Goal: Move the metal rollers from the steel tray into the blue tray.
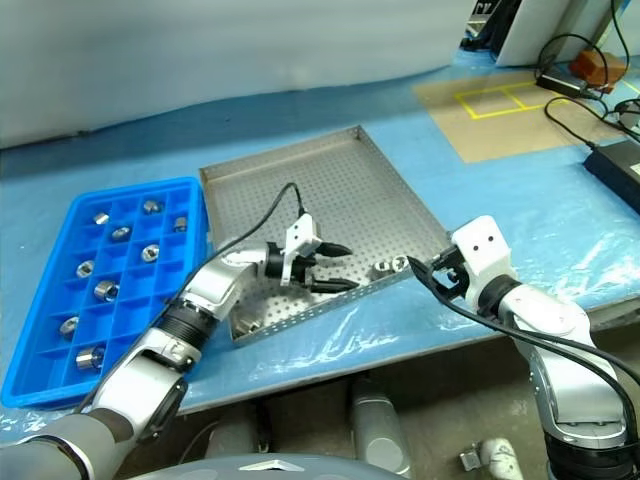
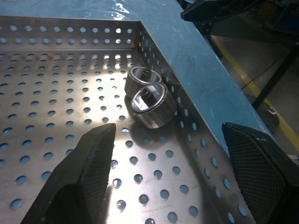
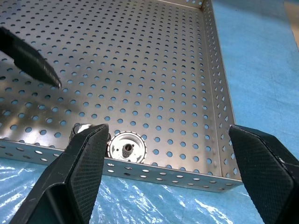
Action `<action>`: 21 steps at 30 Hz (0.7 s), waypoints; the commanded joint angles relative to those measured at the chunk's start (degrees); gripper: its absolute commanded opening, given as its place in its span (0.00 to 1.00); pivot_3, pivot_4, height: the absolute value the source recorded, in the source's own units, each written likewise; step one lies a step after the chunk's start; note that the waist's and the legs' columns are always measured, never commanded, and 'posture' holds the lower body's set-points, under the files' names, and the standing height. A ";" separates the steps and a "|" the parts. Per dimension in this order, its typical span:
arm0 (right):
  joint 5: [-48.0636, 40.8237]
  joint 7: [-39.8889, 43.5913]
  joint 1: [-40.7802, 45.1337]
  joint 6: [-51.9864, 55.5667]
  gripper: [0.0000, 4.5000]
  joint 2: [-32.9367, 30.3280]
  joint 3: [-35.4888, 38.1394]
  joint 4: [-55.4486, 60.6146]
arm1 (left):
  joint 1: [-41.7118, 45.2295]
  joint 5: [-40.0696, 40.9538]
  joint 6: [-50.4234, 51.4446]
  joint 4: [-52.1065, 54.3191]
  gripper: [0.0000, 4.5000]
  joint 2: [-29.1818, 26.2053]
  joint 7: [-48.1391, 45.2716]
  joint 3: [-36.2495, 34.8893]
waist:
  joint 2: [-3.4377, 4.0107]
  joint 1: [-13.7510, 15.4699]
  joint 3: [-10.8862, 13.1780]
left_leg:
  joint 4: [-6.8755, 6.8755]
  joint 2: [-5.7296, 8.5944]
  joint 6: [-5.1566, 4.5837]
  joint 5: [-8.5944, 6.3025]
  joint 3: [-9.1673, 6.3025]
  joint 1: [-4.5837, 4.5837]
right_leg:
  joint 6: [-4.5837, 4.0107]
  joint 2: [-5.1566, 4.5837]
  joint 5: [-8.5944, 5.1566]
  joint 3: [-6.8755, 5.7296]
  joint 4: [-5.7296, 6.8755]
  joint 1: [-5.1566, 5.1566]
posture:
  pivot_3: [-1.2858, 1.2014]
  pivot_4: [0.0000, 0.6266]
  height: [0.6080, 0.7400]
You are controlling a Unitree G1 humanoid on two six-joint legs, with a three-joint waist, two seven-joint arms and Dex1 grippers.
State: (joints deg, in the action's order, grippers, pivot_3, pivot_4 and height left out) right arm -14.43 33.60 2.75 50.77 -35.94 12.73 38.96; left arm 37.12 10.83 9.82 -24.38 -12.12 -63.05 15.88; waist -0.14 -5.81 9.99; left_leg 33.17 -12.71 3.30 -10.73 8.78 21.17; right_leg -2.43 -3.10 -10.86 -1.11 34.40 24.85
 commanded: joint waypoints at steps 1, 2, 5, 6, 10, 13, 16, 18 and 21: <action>-4.98 6.06 3.90 0.30 0.96 -5.05 -0.20 1.80 | -2.15 1.98 1.45 7.51 0.85 -1.85 1.98 -3.46 | 0.01 0.00 0.00 | 0.01 0.00 -0.01 -0.01 0.00 -0.01 | 0.00 0.00 0.00 0.00 0.00 -0.03 | 0.31 0.24 1.00; -5.65 8.58 4.85 -0.51 0.96 -7.37 -1.38 1.03 | -3.57 2.85 2.30 10.74 0.85 -2.77 2.23 -4.30 | 0.03 0.01 -0.01 | 0.02 0.00 -0.02 -0.01 -0.02 -0.01 | 0.00 0.00 0.00 -0.01 0.00 -0.05 | 0.31 0.24 1.00; -6.24 15.79 8.56 -4.99 0.96 -13.21 -5.23 -4.02 | -8.43 5.36 5.75 20.68 0.85 -6.37 2.09 -6.11 | 0.03 0.26 -0.02 | -0.06 -0.08 -0.08 -0.05 -0.06 0.01 | 0.00 0.01 0.00 -0.10 -0.08 -0.08 | 0.34 0.24 1.00; -5.45 18.22 10.30 -7.56 0.96 -14.94 -7.23 -6.59 | -9.96 6.20 7.27 23.72 0.85 -7.84 2.24 -6.87 | 0.04 0.24 -0.02 | -0.07 -0.10 -0.08 -0.06 -0.05 -0.01 | -0.02 0.01 0.01 -0.12 -0.11 -0.06 | 0.35 0.24 1.00; -0.26 24.84 18.15 -19.36 0.96 -17.04 -16.25 -17.66 | -13.84 8.68 12.43 31.94 0.85 -13.16 4.29 -10.39 | 0.05 1.07 -0.02 | -0.07 -0.12 -0.13 -0.09 -0.05 -0.05 | -0.29 -0.04 0.16 -0.21 -0.10 -0.06 | 0.41 0.24 1.00; 2.66 28.87 27.30 -26.81 0.96 -12.05 -23.75 -26.60 | -17.45 9.12 14.67 36.79 0.85 -19.15 5.89 -15.03 | 0.01 1.63 0.01 | 0.04 -0.07 -0.12 -0.09 -0.03 -0.05 | -0.26 -0.17 0.14 -0.26 0.09 0.05 | 0.45 0.24 1.00; 5.08 30.81 33.12 -32.91 0.96 -5.78 -28.56 -34.09 | -21.49 9.87 16.27 40.45 0.85 -23.84 7.66 -19.77 | 0.05 2.81 0.02 | -0.03 -0.11 0.04 0.01 -0.05 -0.04 | -0.14 -0.14 -0.02 -0.30 0.37 0.25 | 0.49 0.24 1.00; 6.35 31.66 36.18 -36.61 0.96 -1.25 -31.14 -38.48 | -25.12 10.69 17.98 44.02 0.85 -26.11 9.31 -23.35 | 0.04 4.13 0.03 | -0.08 -0.13 0.08 0.04 -0.07 -0.03 | -0.48 -0.14 0.16 -0.32 0.38 0.32 | 0.52 0.24 1.00; 7.10 34.38 39.11 -41.13 0.96 4.05 -34.04 -43.93 | -31.69 12.30 20.78 50.54 0.85 -28.08 11.65 -28.22 | 0.01 6.40 0.05 | -0.11 -0.12 0.05 0.02 -0.06 0.06 | -0.64 -0.18 0.16 -0.34 0.34 0.35 | 0.56 0.24 1.00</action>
State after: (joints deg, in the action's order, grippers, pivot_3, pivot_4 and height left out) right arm -7.76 66.38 40.08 12.96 -32.96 -20.79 -3.64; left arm 7.02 21.41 29.40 21.24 -39.19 -52.63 -9.25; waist -0.13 0.59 10.04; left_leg 33.02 -12.83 3.33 -10.72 8.72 21.27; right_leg -3.09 -3.29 -10.72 -1.48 34.72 25.23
